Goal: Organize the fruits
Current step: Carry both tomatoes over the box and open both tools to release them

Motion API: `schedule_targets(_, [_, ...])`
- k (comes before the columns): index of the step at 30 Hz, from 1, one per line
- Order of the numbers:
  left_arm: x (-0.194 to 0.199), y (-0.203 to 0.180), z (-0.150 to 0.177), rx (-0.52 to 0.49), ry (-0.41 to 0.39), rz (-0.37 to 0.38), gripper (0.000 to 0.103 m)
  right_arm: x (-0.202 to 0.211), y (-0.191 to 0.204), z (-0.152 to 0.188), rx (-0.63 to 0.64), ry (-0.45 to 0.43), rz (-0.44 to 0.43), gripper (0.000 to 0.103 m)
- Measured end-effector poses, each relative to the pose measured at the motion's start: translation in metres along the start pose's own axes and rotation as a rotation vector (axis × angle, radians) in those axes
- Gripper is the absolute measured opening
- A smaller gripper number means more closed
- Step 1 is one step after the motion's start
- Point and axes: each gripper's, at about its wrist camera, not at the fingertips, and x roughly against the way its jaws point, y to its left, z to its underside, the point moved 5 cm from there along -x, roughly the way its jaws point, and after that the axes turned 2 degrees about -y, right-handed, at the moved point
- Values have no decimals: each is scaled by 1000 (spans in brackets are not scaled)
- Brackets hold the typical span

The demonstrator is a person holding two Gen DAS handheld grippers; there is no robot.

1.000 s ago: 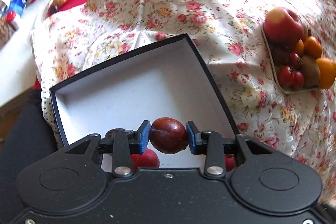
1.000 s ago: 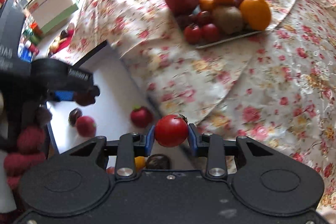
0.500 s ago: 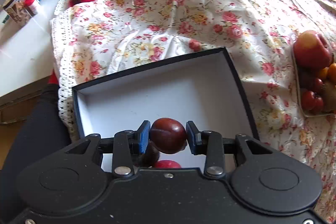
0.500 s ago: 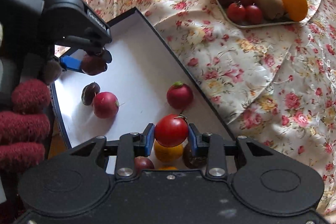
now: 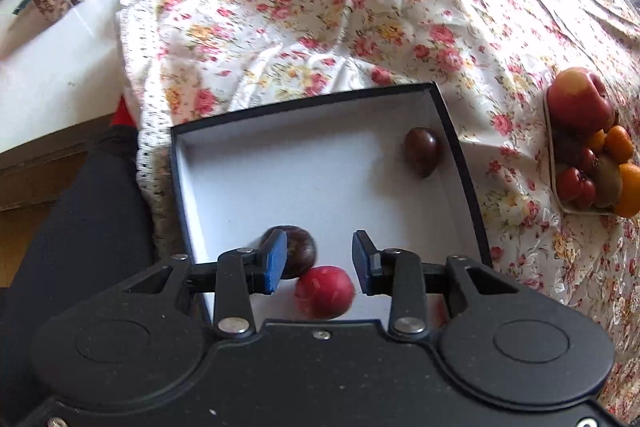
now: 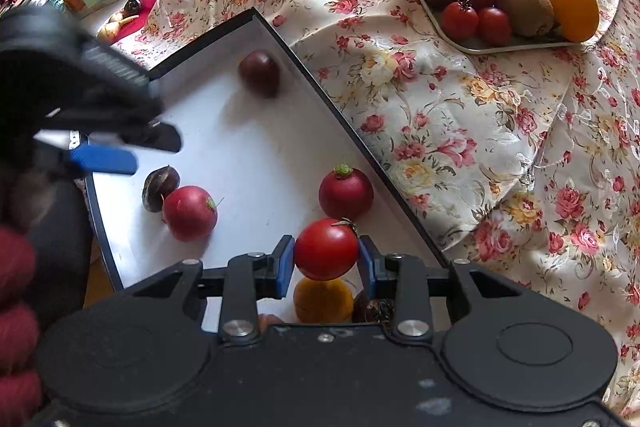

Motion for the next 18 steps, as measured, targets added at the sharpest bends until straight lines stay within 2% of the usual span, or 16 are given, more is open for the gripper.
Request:
schedule_targets(7, [18,14,5,20,-92,-56,44,-4,0,-1,3,-6,3,35])
schedule_targets(12, [28,11,22,-32,-165,-128,44,-6,-2,-2,5,-14,6,35])
schedule_targets(18, [28,10,50,-54,-159,-110,44,-1,-10,-2,-7,-34,-2,37])
